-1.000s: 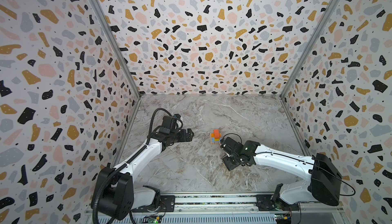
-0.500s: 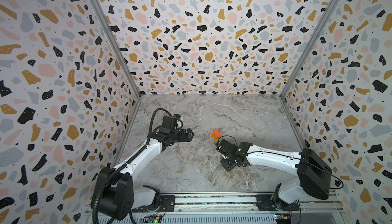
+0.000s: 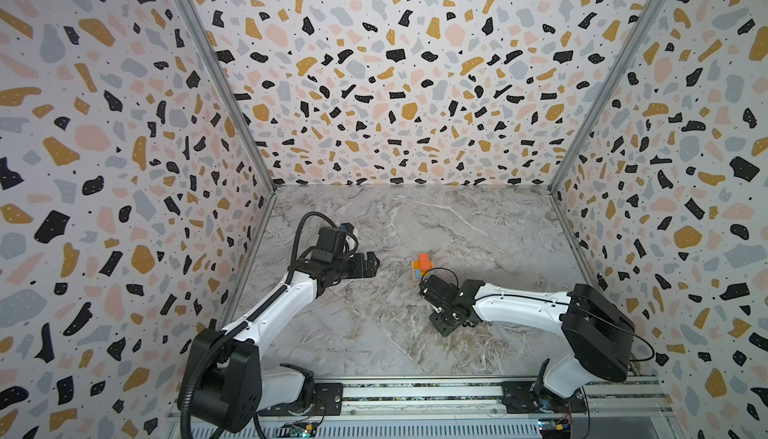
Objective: Build the wood block tower
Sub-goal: 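Lower the right gripper and close it on the natural-wood cube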
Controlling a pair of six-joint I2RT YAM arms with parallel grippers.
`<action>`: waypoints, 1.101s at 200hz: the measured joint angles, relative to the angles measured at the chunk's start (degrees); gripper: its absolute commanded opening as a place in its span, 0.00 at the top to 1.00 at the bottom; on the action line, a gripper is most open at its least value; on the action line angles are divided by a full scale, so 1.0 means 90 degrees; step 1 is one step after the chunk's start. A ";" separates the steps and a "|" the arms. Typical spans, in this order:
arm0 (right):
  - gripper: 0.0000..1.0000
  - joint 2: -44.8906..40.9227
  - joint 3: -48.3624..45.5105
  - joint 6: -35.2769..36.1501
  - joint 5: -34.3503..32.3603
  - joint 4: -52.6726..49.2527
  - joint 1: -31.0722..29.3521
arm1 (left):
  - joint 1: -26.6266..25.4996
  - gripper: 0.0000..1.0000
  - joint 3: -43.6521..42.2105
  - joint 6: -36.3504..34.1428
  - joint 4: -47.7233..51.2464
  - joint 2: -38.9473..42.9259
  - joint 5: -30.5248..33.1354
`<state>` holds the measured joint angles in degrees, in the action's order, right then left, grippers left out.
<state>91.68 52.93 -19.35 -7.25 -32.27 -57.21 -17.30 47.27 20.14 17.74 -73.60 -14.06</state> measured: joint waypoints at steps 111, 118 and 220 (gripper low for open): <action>0.58 0.0000 -0.0151 0.0073 0.0155 0.0119 0.0160 | 0.0000 0.00 0.0000 0.0000 0.0002 0.0000 0.0000; 0.59 0.0000 -0.0151 0.0073 0.0168 0.0117 0.0160 | 0.0000 0.00 0.0000 0.0000 0.0002 0.0000 0.0000; 0.66 0.0024 -0.0100 -0.0032 0.0172 -0.0032 0.0284 | -0.0002 0.00 0.0000 0.0000 0.0000 0.0017 0.0000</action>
<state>91.90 52.03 -19.64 -5.69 -32.56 -54.65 -17.32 47.27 20.14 17.74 -73.45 -14.06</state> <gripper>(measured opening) 0.354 0.997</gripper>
